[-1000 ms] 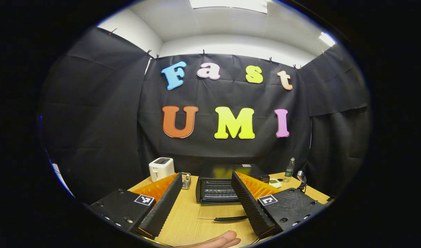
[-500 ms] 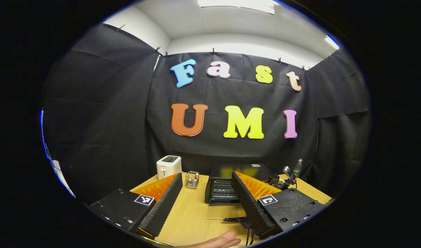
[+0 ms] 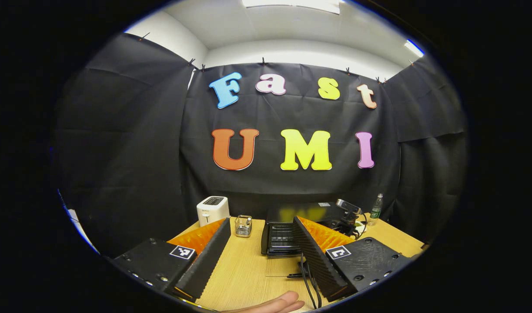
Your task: Open the electric oven with the left hand, put the food in, and close the electric oven.
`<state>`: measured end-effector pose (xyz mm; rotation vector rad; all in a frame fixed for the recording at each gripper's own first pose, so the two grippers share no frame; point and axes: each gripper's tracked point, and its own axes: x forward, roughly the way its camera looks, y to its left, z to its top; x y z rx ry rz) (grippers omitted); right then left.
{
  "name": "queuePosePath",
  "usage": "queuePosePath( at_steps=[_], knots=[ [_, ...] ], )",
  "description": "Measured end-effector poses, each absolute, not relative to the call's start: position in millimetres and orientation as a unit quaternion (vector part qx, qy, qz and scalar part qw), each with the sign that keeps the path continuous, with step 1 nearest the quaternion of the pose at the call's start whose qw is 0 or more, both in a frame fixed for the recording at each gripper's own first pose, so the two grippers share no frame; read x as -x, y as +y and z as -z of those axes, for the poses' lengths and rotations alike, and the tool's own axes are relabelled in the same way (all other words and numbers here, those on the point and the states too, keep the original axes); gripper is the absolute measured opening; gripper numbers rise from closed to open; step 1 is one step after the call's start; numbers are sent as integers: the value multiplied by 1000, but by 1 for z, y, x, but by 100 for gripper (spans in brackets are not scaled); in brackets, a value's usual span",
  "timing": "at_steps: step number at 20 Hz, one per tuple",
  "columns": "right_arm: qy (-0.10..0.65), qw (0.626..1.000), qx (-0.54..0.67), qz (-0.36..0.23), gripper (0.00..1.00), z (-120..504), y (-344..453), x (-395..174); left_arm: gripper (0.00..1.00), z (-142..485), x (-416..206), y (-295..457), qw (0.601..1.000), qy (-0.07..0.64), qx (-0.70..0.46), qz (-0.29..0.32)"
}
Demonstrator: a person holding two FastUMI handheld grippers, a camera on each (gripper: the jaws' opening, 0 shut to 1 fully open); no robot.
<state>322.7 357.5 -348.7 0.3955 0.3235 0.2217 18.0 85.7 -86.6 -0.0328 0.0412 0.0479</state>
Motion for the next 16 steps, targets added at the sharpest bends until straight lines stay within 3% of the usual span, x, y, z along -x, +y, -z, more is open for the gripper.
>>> queuePosePath(
  at_steps=[3, 6, 7, 11, 12, 13, 14, 15, 16],
  knots=[
    [169, 963, -167, -125, 78, 353, 364, -327, 93, 90, -19, 88, 999, 27, 21, -27],
    [174, 966, -151, -116, 94, 353, 357, -322, 94, 92, -17, 85, 999, 31, 24, -26],
    [174, 965, -156, -122, 92, 350, 360, -320, 94, 92, -17, 85, 999, 32, 24, -27],
    [214, 954, -164, -132, 100, 359, 354, -303, 94, 91, -12, 79, 999, 32, 17, -23],
    [217, 952, -172, -132, 100, 358, 350, -297, 84, 92, -11, 76, 999, 32, 13, -20],
    [217, 951, -176, -135, 100, 354, 346, -291, 93, 93, -10, 73, 999, 32, 12, -18],
    [213, 951, -178, -138, 100, 347, 342, -285, 93, 94, -11, 72, 999, 34, 11, -15],
    [208, 951, -177, -144, 94, 340, 338, -279, 93, 98, -10, 70, 999, 38, 12, -13],
    [201, 952, -176, -150, 100, 331, 334, -272, 93, 102, -11, 68, 999, 45, 14, -12]
  ],
)
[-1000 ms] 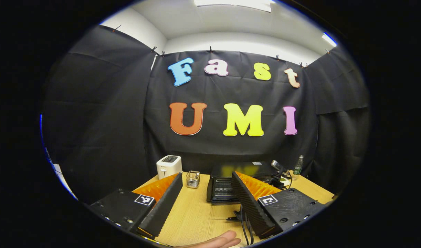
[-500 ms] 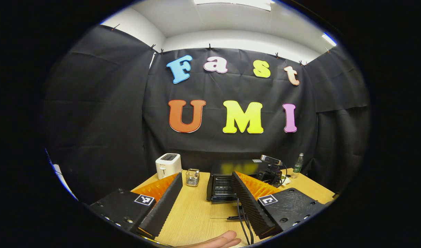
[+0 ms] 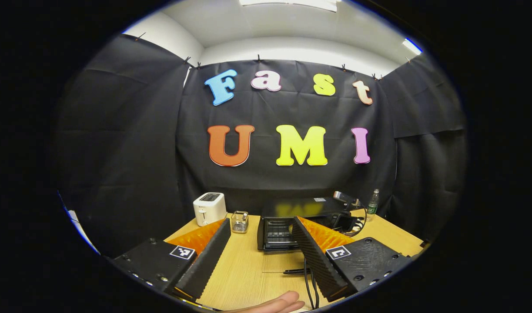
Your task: Open the electric oven with the left hand, put the food in, and close the electric oven.
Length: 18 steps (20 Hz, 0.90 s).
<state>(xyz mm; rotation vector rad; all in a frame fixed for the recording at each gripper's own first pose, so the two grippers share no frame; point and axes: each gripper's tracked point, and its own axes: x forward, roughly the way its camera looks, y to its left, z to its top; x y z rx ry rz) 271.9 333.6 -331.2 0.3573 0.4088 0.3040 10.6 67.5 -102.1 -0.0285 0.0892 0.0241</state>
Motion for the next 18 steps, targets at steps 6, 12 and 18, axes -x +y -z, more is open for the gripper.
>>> queuePosePath(
  at_steps=[6, 12, 18],
  knots=[
    [168, 957, -164, -168, 100, 275, 300, -216, 94, 124, -25, 55, 997, 77, 21, -4],
    [93, 978, -109, -152, 100, 195, 239, -163, 93, 150, -44, 33, 994, 106, 24, 13],
    [53, 988, -84, -120, 94, 116, 161, -127, 94, 202, -63, -3, 986, 160, 17, 44]
  ],
)
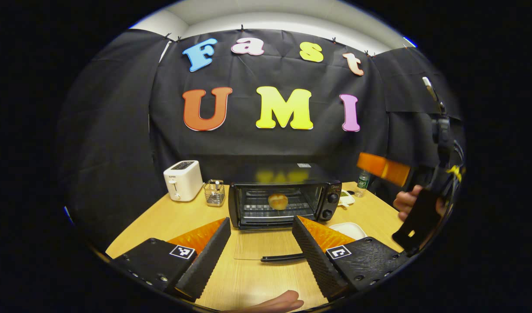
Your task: Open the electric oven with the left hand, put the food in, and close the electric oven.
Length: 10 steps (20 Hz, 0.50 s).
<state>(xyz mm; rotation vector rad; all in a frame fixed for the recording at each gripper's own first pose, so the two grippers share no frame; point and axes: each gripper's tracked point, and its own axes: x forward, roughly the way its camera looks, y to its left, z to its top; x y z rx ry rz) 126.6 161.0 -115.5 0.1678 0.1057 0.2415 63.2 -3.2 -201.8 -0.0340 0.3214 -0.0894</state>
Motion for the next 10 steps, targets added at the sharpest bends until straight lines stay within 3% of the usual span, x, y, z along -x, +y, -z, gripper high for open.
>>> queuePosePath(
  at_steps=[1, 3, 4, 6, 7, 8, 10],
  knots=[
    [42, 989, -82, -117, 100, 102, 149, -122, 94, 211, -65, -9, 984, 168, 20, 47],
    [22, 992, -73, -97, 100, 79, 116, -115, 94, 232, -72, -19, 982, 178, 23, 54],
    [14, 994, -67, -83, 93, 70, 99, -111, 94, 250, -74, -25, 979, 195, 24, 58],
    [5, 997, -63, -50, 93, 53, 67, -101, 94, 275, -76, -35, 974, 219, 22, 61],
    [-2, 997, -64, -42, 100, 43, 55, -95, 94, 285, -76, -41, 971, 230, 21, 64],
    [-13, 997, -68, -41, 94, 32, 47, -89, 94, 300, -75, -49, 967, 243, 21, 72],
    [-29, 997, -67, -35, 94, 16, 31, -80, 94, 322, -71, -64, 959, 271, 15, 84]
  ],
)
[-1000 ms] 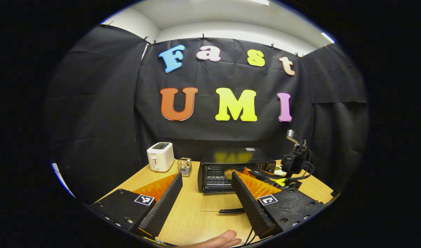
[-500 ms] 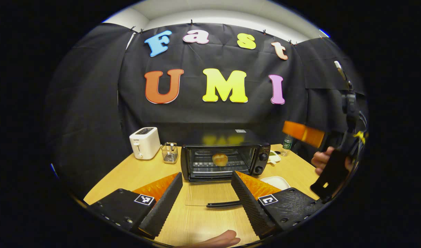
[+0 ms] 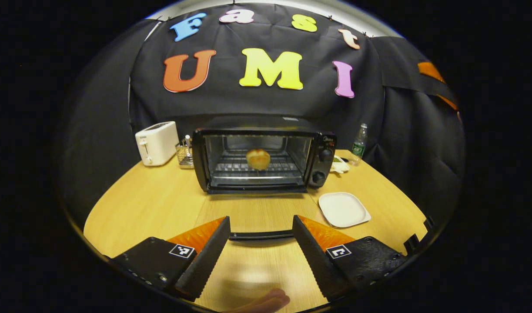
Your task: Open the electric oven with the left hand, put the food in, and close the electric oven.
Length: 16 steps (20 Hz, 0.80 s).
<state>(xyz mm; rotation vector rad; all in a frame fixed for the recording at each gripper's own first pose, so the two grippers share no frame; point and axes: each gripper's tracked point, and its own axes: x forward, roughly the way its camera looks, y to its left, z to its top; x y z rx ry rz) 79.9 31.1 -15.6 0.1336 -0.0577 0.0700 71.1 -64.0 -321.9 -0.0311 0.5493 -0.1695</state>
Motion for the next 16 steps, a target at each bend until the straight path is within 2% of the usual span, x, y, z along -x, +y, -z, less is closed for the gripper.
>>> queuePosePath(
  at_steps=[5, 8, 9, 12, 13, 16],
  knots=[
    [-53, 998, -5, -20, 94, -6, 4, -55, 94, 361, -68, -84, 944, 317, 6, 93],
    [-53, 998, -8, -27, 94, -5, 3, -40, 94, 380, -71, -85, 936, 342, 9, 84],
    [-52, 998, -12, -29, 100, -2, 2, -37, 94, 384, -75, -82, 934, 347, 10, 81],
    [-46, 998, -24, -31, 100, 2, 1, -36, 94, 390, -82, -80, 934, 349, 8, 80],
    [-45, 998, -25, -31, 94, 2, 0, -35, 94, 392, -83, -81, 932, 352, 6, 83],
    [-48, 998, -26, -31, 94, 0, -3, -36, 94, 406, -83, -79, 923, 377, 0, 79]
  ],
)
